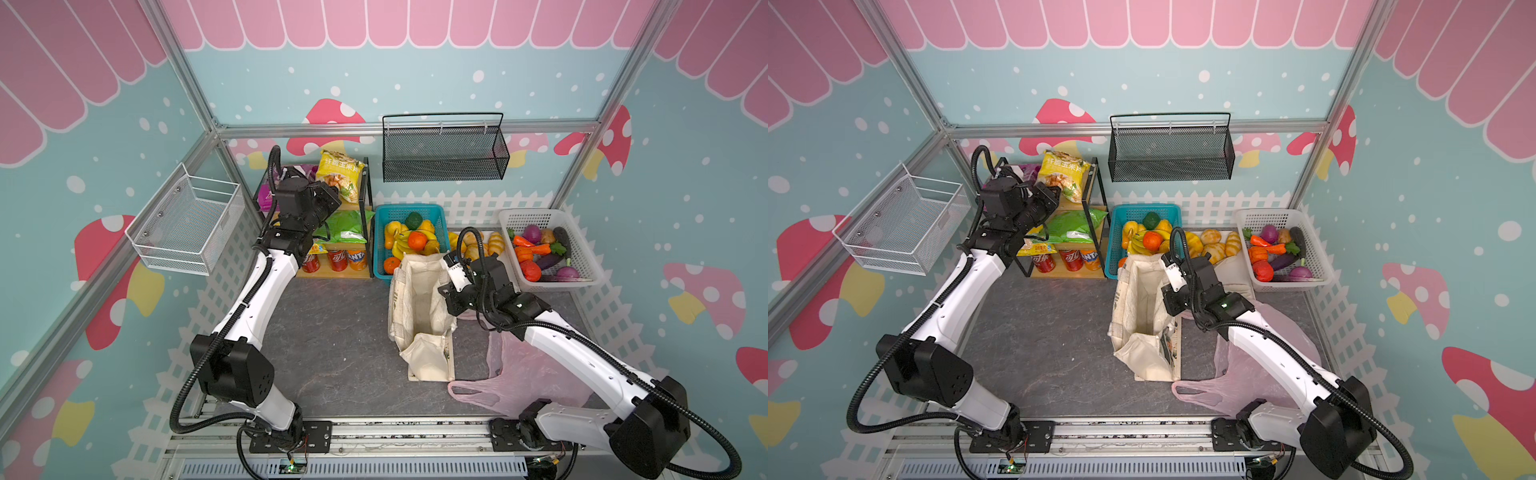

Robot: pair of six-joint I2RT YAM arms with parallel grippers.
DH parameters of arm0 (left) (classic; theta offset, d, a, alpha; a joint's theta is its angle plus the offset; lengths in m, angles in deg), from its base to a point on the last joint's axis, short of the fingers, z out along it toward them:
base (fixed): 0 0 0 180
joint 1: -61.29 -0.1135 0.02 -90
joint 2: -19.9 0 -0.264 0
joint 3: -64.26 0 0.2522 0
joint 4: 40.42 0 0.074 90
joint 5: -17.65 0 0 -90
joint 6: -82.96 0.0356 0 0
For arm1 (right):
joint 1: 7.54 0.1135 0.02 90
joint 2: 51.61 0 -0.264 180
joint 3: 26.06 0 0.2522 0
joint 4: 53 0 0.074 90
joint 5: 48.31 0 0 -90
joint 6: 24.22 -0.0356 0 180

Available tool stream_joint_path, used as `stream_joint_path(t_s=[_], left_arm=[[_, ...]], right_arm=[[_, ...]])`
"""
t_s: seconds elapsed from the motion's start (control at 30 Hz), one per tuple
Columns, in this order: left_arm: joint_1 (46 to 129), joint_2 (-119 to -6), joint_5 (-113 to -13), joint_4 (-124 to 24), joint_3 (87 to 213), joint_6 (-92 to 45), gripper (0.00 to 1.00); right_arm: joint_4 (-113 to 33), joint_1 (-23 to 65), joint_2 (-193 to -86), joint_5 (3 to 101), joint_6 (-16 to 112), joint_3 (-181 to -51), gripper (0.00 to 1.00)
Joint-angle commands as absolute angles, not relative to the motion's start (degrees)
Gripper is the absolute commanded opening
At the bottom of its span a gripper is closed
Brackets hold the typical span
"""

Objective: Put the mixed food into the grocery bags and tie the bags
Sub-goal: 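Grasp the yellow chip bag with the left gripper while the right holds the tote, then carry the yellow chip bag over the tote and release it inside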

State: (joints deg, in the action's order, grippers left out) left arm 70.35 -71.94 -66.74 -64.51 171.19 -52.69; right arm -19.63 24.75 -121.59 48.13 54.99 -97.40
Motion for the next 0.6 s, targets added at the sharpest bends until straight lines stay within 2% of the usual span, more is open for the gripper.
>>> stream_joint_path(t_s=[0.0,0.33,0.43,0.57], left_arm=[[70.11,-70.84,-66.42,-59.66,171.87,-51.96,0.0],[71.67,-62.12,-66.08,-61.31,171.42,-45.53,0.0],[74.61,-55.93,-67.88,-66.18,168.15,-39.62,0.0],[82.95,-47.12,-72.75,-72.5,162.03,-32.62,0.0]], right_arm=[[-23.19,24.4,-119.98,45.38,54.84,-96.79,0.0],[-25.23,24.23,-118.72,43.0,52.17,-95.98,0.0],[-26.04,23.77,-118.34,43.97,51.63,-95.76,0.0],[-28.9,22.85,-117.08,46.79,50.64,-94.55,0.0]])
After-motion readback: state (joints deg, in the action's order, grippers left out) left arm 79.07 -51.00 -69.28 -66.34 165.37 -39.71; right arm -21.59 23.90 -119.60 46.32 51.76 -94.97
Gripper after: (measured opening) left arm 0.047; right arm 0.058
